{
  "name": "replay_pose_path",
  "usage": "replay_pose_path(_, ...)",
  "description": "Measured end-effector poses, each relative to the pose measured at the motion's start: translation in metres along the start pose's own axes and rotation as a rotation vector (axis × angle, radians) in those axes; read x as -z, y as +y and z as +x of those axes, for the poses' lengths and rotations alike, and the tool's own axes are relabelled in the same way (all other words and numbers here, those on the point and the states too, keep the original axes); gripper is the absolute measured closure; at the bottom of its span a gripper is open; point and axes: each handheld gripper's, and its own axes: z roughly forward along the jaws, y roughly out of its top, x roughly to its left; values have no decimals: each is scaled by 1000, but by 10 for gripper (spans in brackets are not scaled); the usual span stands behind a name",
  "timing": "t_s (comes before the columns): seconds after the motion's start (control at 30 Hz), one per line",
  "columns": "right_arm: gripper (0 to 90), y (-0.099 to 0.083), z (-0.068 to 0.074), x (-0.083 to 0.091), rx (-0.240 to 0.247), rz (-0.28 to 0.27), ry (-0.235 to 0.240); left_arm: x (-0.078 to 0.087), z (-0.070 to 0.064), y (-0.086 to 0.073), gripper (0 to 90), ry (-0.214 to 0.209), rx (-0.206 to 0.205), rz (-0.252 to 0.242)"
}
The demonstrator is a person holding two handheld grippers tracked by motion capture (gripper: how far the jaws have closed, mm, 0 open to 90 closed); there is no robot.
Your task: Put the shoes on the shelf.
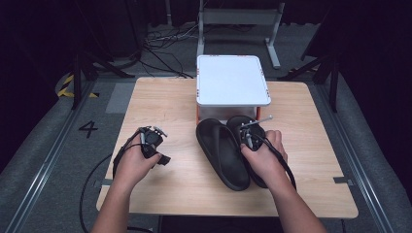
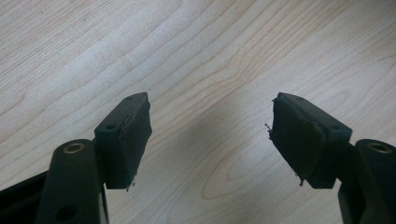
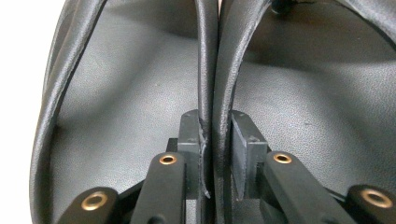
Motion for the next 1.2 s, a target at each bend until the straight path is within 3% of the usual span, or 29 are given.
replay_pose_path(0.47,765,46,-9,-7,-44,2,-53,2,3,-2,294,-9,11,-8)
replay_pose_path(0.6,765,61,-12,-13,-60,-19,-74,3,5,-3,294,-10,16,-11)
replay_pose_path(0.97,765,84,-11,-30,-102,-84,-104,6,6,-5,294,-21,15,-20)
replay_pose_path(1.2,763,95,-5,-44,-126,-95,-156,6,7,-5,294,-22,16,-22)
